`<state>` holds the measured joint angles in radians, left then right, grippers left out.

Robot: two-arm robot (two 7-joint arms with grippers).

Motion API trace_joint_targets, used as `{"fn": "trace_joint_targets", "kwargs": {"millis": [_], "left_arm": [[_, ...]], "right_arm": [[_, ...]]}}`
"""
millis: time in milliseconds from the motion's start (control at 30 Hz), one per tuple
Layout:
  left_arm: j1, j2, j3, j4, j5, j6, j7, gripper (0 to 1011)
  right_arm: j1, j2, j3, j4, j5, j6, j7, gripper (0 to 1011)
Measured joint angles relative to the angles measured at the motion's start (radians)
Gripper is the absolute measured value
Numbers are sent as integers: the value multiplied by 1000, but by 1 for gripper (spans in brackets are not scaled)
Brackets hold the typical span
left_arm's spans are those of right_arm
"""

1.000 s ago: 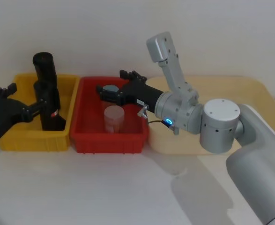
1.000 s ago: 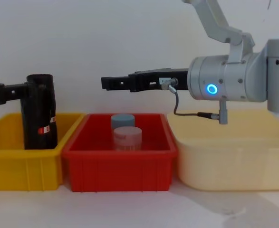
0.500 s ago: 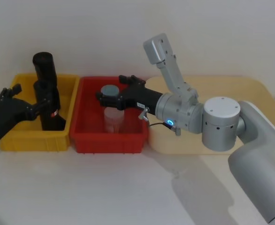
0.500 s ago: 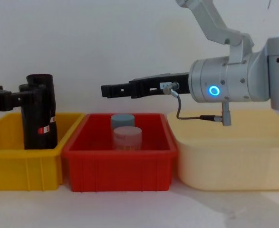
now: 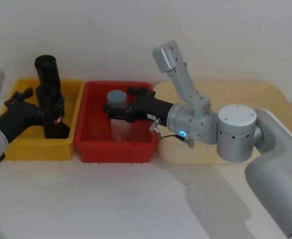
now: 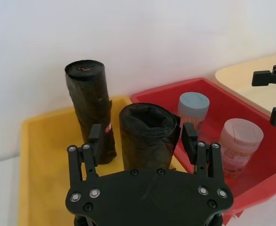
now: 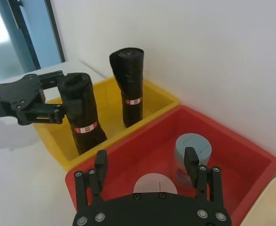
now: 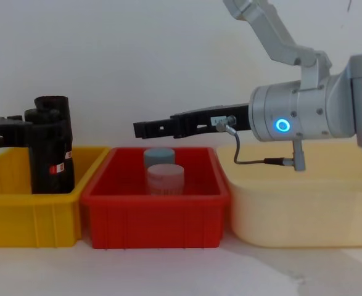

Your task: Pick up the garbage bag with the one hand and transfer it to the other hand.

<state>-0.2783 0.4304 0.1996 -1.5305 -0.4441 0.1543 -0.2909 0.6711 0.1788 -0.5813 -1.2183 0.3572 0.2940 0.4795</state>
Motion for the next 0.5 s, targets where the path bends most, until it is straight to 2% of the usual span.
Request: {"fn": "trace_joint_targets", "kwargs": {"millis": [500], "left_arm": [[-38, -8, 26, 42, 16, 5, -29, 1000]], "right_arm": [[5, 9, -13, 20, 10, 8, 4, 1001]]}}
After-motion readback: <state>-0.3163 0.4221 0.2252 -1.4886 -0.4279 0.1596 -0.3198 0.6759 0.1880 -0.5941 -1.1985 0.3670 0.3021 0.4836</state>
